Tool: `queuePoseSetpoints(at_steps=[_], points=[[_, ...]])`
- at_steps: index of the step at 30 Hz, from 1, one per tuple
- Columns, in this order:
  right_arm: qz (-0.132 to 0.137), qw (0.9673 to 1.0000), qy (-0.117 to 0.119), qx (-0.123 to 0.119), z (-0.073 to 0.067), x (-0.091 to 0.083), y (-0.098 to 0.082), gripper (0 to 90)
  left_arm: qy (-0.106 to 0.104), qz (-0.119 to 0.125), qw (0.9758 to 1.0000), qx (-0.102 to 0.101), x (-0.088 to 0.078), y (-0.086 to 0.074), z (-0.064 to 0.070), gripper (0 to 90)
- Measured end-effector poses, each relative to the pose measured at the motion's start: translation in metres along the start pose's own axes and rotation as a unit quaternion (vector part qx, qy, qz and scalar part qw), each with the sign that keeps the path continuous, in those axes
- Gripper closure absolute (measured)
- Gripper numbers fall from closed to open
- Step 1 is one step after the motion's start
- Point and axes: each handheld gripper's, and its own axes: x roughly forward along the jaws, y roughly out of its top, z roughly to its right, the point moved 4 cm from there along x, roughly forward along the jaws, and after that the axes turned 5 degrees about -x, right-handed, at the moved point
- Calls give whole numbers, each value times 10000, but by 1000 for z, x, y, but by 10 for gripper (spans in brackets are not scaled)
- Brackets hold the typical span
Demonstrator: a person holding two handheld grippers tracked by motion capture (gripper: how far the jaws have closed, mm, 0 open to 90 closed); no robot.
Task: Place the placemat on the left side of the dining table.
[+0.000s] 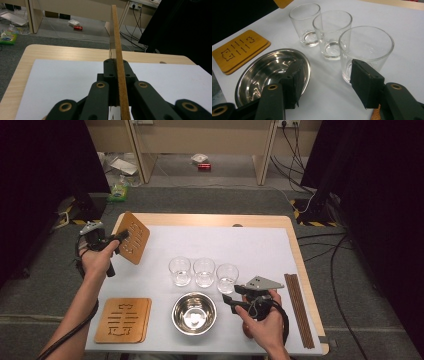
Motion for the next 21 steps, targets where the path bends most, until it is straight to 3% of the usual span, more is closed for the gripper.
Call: queuePoseSetpoints(at_steps=[21], points=[[-54,10000,20,73,2,3,-6,448,175,-268,9995,-49,37,-11,-2,860]])
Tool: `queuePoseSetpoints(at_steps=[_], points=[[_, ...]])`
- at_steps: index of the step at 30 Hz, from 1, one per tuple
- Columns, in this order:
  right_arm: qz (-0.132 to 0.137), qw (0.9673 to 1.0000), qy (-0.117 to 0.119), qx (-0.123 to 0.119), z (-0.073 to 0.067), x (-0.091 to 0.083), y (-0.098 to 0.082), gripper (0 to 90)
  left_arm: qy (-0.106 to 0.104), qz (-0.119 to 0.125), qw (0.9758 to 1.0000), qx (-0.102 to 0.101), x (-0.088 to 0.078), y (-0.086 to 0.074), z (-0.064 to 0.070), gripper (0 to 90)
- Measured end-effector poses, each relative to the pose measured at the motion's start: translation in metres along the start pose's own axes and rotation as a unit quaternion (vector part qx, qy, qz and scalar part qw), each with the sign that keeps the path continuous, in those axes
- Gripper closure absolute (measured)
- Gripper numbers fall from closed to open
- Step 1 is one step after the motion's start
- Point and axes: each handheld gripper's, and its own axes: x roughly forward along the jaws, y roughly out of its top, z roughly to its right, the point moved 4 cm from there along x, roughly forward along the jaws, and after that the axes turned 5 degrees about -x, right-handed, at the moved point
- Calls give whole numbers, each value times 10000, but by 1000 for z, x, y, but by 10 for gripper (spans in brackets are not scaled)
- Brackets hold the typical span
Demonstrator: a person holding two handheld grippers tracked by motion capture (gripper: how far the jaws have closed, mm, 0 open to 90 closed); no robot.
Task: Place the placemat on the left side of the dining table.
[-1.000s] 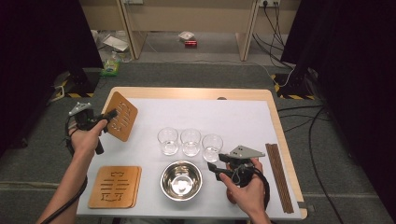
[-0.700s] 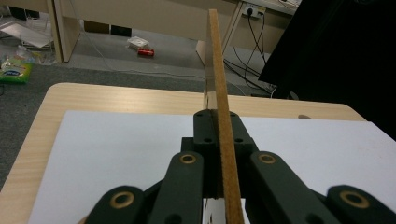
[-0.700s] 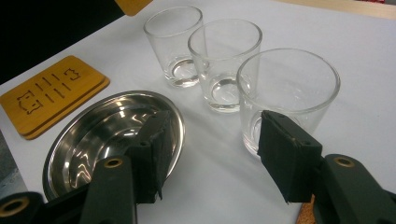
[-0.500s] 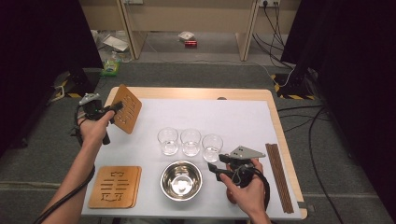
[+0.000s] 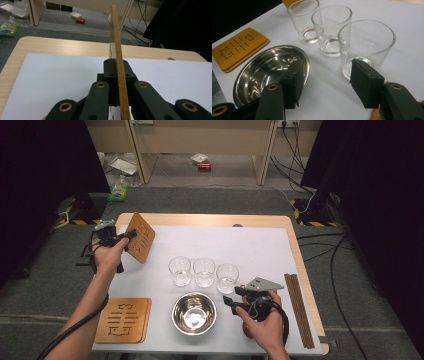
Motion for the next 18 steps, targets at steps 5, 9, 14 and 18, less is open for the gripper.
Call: queuePoseSetpoints(at_steps=[5,9,14,18], points=[[-18,10000,5,-5,0,1,-1,448,58,-48,10000,-41,8,-5,-1,860],[-37,10000,13,-4,-1,2,-2,448,95,-72,9999,-83,12,-9,-2,859],[-35,10000,12,-3,0,3,-2,448,108,-124,9997,-168,17,-13,-4,859],[-45,10000,13,-2,-1,3,-3,448,132,-114,9996,-226,18,-13,-5,859]])
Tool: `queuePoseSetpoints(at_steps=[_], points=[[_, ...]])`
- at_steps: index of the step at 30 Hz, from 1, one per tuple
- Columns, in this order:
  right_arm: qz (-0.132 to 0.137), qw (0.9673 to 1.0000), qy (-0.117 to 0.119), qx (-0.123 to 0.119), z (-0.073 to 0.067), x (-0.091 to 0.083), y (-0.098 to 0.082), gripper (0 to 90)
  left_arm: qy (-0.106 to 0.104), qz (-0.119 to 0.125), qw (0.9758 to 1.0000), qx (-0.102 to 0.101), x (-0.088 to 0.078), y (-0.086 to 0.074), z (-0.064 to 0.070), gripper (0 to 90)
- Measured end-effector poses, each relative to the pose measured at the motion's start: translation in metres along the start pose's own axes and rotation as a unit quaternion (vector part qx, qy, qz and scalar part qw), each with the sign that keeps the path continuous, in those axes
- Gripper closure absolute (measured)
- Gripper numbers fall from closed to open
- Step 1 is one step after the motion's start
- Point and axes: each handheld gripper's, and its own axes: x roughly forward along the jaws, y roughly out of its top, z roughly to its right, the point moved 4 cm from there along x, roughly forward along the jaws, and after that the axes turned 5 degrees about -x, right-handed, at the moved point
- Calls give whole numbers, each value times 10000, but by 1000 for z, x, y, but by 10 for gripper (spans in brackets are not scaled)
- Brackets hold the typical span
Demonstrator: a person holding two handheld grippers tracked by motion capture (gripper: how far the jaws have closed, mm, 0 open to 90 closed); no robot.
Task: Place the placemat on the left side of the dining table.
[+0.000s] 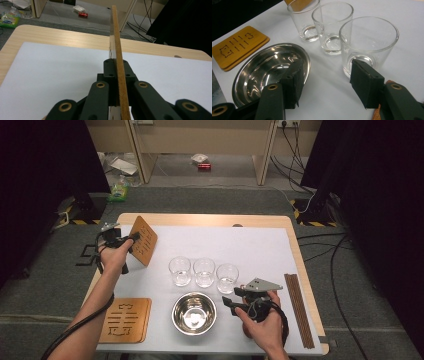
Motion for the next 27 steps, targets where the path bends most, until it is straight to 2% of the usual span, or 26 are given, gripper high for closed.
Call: queuePoseSetpoints(at_steps=[4,14,22,27], points=[[7,10000,10,6,-1,1,0,448,36,-20,10000,-42,2,1,-2,854],[14,10000,5,-7,0,1,-1,447,272,-136,9994,163,4,1,-12,802],[4,10000,14,-6,-1,2,-1,446,432,-240,9987,134,1,0,-26,746],[-11,10000,16,-9,-1,3,-2,446,556,-260,9981,103,-2,-2,-36,676]])
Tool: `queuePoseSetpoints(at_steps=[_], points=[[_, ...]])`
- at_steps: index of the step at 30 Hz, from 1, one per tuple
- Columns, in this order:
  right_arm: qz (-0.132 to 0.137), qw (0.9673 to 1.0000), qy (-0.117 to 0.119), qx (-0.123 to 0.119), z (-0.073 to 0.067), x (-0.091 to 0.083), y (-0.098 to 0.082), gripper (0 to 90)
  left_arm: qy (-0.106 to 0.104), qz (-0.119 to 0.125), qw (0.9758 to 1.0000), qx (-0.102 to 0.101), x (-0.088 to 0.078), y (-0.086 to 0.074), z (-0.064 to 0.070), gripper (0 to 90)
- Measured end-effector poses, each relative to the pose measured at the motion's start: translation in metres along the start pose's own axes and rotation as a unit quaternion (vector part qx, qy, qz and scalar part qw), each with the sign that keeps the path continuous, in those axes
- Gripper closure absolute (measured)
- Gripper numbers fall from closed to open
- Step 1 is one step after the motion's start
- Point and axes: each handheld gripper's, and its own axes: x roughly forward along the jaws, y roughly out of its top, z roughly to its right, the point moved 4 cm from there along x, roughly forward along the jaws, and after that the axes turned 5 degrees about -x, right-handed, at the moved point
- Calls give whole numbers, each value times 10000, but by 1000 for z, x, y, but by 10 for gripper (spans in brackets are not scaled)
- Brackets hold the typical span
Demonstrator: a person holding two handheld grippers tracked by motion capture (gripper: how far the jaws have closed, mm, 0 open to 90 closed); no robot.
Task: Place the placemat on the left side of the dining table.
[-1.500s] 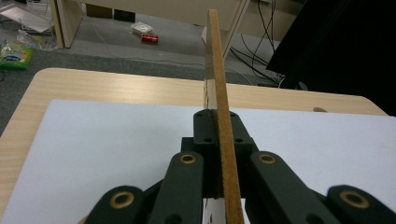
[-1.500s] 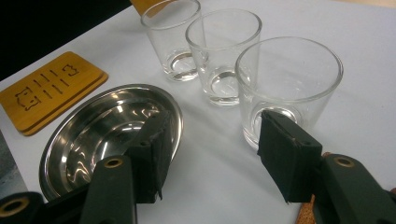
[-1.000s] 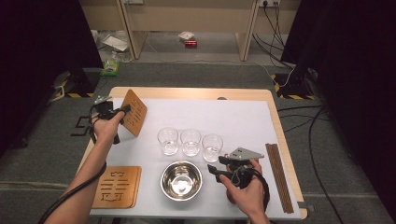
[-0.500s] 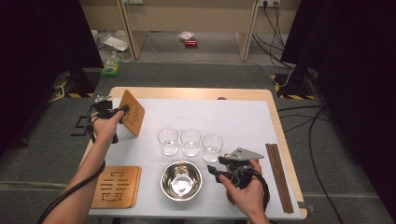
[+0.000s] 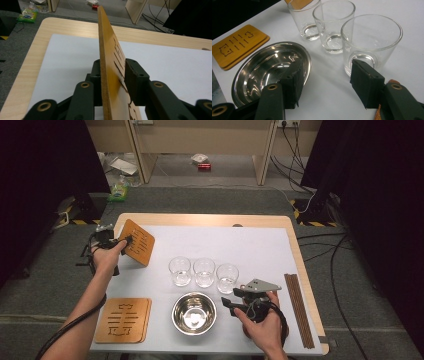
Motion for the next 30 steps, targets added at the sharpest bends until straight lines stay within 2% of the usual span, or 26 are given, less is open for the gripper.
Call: queuePoseSetpoints(at_steps=[15,21,26,27,30], points=[[-53,10000,26,-5,-2,3,-1,443,319,-162,9991,-227,-1,-11,-31,528],[-71,10000,25,5,-1,4,-2,443,434,-264,9983,-303,1,-19,-42,501],[-84,10000,27,9,-2,5,-2,442,597,-316,9974,-269,2,-25,-51,468],[-91,10000,31,7,-2,5,-2,442,568,-337,9973,-316,3,-26,-52,471],[-112,9999,30,-13,-3,6,-2,442,600,-362,9973,-239,2,-28,-52,469]])
